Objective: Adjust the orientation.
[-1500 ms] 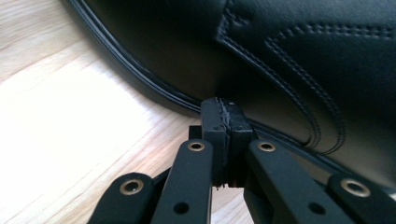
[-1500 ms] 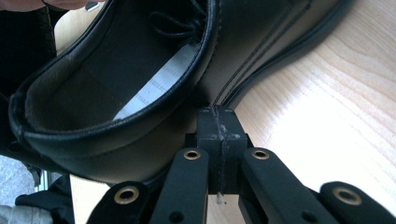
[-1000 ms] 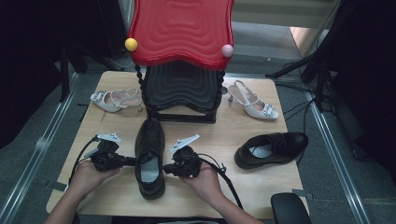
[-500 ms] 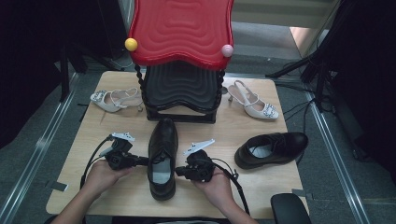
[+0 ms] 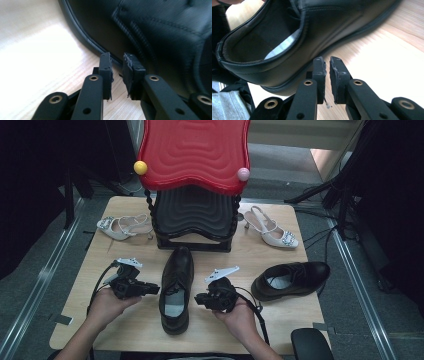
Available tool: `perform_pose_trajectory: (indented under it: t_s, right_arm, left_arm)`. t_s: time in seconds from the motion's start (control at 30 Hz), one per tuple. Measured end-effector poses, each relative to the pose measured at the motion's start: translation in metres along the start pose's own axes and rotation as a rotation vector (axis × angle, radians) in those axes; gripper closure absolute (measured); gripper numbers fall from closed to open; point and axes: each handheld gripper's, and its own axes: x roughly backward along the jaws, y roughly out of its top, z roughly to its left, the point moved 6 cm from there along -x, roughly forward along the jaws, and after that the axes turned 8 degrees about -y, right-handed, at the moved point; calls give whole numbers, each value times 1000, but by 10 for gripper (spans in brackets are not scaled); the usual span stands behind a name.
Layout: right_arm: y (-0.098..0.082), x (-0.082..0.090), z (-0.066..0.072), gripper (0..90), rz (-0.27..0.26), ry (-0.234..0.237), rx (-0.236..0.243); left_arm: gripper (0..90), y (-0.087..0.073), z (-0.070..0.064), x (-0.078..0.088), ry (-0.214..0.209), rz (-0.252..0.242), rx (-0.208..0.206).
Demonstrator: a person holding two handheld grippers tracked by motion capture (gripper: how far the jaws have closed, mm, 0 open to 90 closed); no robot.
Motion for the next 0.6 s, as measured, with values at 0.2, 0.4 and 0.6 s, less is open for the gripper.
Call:
perform_pose_trajectory:
  t_s: [0.2, 0.4, 0.6]
  right_arm:
    - [1, 11, -10, 671, -36, -122, -56]
    - [9, 18, -8, 661, -47, -41, -82]
    - [24, 30, -9, 558, -45, -60, -165]
  left_arm:
    - [625, 24, -11, 19, -4, -35, -43]
    - [576, 56, -20, 41, 7, -83, -76]
    - [554, 93, -34, 64, 3, -145, -125]
